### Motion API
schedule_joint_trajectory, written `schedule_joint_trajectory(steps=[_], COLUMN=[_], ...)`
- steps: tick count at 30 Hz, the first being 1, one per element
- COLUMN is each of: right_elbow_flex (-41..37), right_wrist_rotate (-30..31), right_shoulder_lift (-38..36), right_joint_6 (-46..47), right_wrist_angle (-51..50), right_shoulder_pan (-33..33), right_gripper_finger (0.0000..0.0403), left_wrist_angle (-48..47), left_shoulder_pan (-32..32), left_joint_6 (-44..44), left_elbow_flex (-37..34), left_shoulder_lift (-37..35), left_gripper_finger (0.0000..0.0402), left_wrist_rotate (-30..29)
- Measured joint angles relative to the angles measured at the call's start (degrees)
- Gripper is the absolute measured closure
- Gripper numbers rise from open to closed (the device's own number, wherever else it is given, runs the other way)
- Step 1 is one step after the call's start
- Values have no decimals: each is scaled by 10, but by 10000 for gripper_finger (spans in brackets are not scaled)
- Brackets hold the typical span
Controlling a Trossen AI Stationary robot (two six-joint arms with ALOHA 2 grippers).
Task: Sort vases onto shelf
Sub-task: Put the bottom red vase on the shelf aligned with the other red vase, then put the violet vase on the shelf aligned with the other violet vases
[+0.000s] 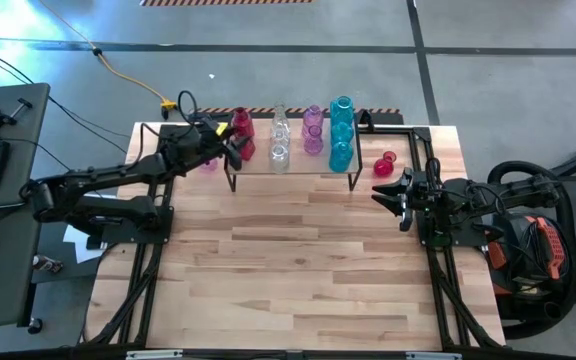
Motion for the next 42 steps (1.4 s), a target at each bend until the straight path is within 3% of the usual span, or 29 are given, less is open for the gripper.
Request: schedule_joint_trajectory(steps=[20, 33, 38, 42], right_elbow_flex=[0, 0, 0, 0], right_wrist_rotate=[0, 0, 0, 0], right_shoulder_lift=[0, 0, 0, 0], right_joint_6=[0, 0, 0, 0], right_wrist_angle=[0, 0, 0, 0], right_shoulder_pan=[0, 0, 0, 0], right_gripper_finger=[284, 284, 284, 284], left_wrist_angle=[11, -243, -387, -446], left_shoulder_pan=[-1, 0, 15, 29], left_joint_6=[55, 74, 71, 70], left_elbow_flex=[12, 23, 81, 120], left_shoulder_lift=[-60, -203, -210, -204], left_gripper_finger=[205, 205, 206, 206], left_wrist_rotate=[2, -36, -56, -51])
